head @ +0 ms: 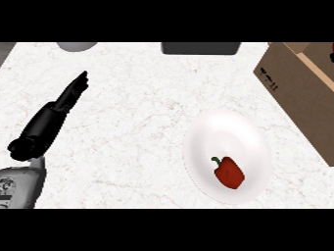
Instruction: Pick the tomato from the plate and place it in the cardboard box
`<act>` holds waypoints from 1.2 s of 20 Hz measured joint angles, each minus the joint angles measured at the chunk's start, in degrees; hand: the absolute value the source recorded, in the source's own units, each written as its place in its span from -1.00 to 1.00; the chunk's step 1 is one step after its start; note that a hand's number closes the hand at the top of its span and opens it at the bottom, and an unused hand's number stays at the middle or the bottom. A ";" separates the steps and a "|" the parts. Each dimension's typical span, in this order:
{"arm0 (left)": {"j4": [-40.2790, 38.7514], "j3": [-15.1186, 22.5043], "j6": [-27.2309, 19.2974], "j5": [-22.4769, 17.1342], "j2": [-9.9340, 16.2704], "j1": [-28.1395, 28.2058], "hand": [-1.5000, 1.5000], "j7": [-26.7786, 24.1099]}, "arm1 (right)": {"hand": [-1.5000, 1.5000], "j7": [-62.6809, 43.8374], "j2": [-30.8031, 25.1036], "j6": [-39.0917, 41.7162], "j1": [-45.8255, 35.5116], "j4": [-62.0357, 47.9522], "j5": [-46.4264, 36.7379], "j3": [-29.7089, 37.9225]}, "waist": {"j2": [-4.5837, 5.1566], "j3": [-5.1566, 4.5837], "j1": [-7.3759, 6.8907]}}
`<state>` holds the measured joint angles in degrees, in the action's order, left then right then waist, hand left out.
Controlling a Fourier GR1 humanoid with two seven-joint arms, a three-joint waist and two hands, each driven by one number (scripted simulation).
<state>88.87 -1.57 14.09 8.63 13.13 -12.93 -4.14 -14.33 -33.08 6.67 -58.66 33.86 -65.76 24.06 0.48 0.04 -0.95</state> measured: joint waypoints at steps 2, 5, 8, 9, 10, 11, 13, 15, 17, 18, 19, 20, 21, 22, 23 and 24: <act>0.48 0.77 -0.58 0.73 -0.77 0.52 0.00 -0.10 | 1.00 1.85 -1.86 2.20 -0.12 -3.03 0.59 0.41 | 0.02 0.00 -0.19; 0.45 0.26 -0.06 0.11 -0.58 -0.50 0.00 0.78 | 1.00 3.56 -3.98 5.32 0.50 -7.12 0.30 0.00 | 0.08 0.01 -0.33; -0.09 0.45 -0.32 0.42 -1.06 -0.61 0.00 0.34 | -1.00 6.36 -6.43 9.00 0.95 -10.77 0.99 0.41 | 0.11 0.03 -0.34; -0.12 0.26 -0.13 0.32 -0.86 -0.61 0.00 0.27 | -1.00 7.86 -6.56 9.66 1.31 -11.72 1.24 0.39 | 0.12 0.02 -0.40; -0.07 -0.03 0.09 0.17 -0.60 -0.42 0.00 0.17 | -1.00 9.55 -7.06 10.62 1.41 -12.32 1.57 0.38 | 0.10 0.04 -0.41; -0.03 0.19 -0.09 0.38 -0.87 -0.59 0.00 0.47 | -1.00 11.31 -7.49 11.23 1.36 -12.99 1.94 0.48 | 0.11 0.05 -0.46; -1.24 -0.13 0.02 0.51 -0.66 -1.02 0.00 -0.35 | -1.00 14.75 -8.19 11.76 0.95 -13.96 2.96 1.07 | 0.22 0.06 -0.58; -1.06 -0.02 0.15 0.56 -0.68 -1.10 0.00 0.01 | -1.00 17.65 -7.56 9.82 1.01 -13.55 5.02 2.76 | 0.14 0.08 -0.51; -1.51 -0.59 0.20 0.39 -0.35 -0.75 0.00 -0.51 | -1.00 20.37 -7.30 7.47 0.59 -12.58 8.51 6.10 | 0.02 0.11 -0.24; -1.35 -0.42 0.05 0.47 -0.59 -0.68 0.00 -0.52 | -1.00 21.25 -6.86 6.08 0.09 -12.31 11.03 8.65 | -0.01 0.18 -0.22; -1.33 -0.37 -0.12 0.62 -0.68 -0.22 0.00 -0.67 | -1.00 22.04 -6.78 5.13 -0.37 -12.13 13.79 11.49 | -0.09 0.22 -0.10; -1.31 -0.44 -0.15 0.64 -0.65 -0.02 0.00 -0.78 | -1.00 22.41 -6.73 4.23 -0.79 -12.12 16.53 14.37 | -0.13 0.24 0.02; -1.24 -0.59 -0.28 0.72 -0.54 0.15 0.00 -0.87 | -1.00 22.66 -6.73 3.45 -1.05 -12.12 19.27 17.24 | -0.23 0.24 0.25; -1.10 -0.59 -0.35 0.74 -0.58 0.09 0.00 -0.85 | -1.00 22.63 -6.81 2.65 -1.36 -12.28 21.75 19.90 | -0.21 0.24 0.28; -1.18 -0.46 -0.36 0.78 -0.73 -0.02 0.00 -0.84 | -1.00 22.41 -6.94 1.89 -1.75 -12.51 24.10 22.43 | -0.14 0.24 0.30; -1.12 -0.53 -0.18 0.74 -0.53 0.13 0.00 -1.04 | -1.00 22.37 -7.47 1.31 -1.68 -12.77 26.14 24.67 | -0.09 0.22 0.24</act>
<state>87.74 -2.10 13.91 9.36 12.60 -12.81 -5.18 8.04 -40.56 7.98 -60.34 21.08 -39.62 48.74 0.40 0.26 -0.71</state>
